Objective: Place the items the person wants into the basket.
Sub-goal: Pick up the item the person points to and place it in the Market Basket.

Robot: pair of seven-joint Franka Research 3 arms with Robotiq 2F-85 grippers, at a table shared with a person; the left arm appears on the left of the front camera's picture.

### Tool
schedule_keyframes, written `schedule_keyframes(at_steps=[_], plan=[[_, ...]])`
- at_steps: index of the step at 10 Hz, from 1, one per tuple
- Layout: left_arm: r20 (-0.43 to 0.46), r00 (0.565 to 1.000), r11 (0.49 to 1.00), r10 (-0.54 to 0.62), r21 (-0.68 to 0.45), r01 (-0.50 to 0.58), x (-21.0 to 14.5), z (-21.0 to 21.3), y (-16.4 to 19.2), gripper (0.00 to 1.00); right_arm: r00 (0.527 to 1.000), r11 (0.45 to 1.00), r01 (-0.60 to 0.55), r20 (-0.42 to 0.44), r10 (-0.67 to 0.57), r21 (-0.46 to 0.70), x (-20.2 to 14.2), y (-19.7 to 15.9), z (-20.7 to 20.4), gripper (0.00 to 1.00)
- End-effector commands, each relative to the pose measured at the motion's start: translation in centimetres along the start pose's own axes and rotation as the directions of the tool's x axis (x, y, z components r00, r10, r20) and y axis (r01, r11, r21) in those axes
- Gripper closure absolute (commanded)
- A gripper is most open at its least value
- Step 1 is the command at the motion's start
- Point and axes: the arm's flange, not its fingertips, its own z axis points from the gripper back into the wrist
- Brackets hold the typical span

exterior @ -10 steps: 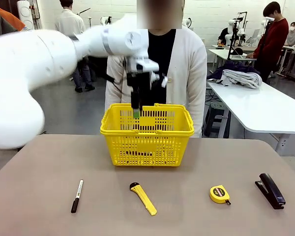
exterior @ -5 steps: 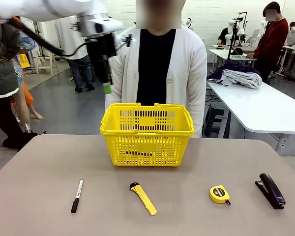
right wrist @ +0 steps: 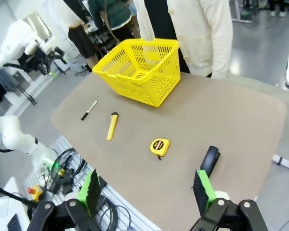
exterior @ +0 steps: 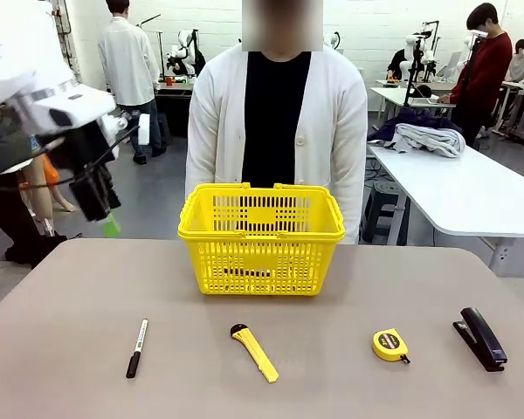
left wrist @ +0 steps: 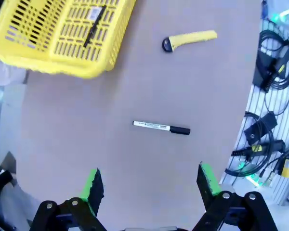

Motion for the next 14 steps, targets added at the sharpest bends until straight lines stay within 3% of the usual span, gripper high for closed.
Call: schedule_keyframes(at_steps=[1, 4, 5, 14], plan=[[0.043, 0.999, 0.999, -0.023, 0.031, 0.021, -1.1, -0.5, -0.1, 0.00, 1.000, 1.000, -0.012, 0.015, 0.011, 0.017, 0.0, 0.0, -0.1, 0.00], [0.005, 0.999, 0.999, -0.041, 0.018, 0.041, -0.5, -1.8, 1.2, 0.00, 1.000, 1.000, -0.012, 0.015, 0.011, 0.017, 0.0, 0.0, -0.1, 0.00], [0.028, 1.000, 1.000, 0.008, 0.013, -0.008, -1.5, -1.0, -0.1, 0.00, 1.000, 1.000, -0.012, 0.015, 0.011, 0.017, 0.0, 0.0, -0.1, 0.00], [0.028, 1.000, 1.000, 0.008, 0.013, -0.008, -1.5, -1.0, -0.1, 0.00, 1.000, 1.000, -0.012, 0.015, 0.011, 0.017, 0.0, 0.0, -0.1, 0.00]])
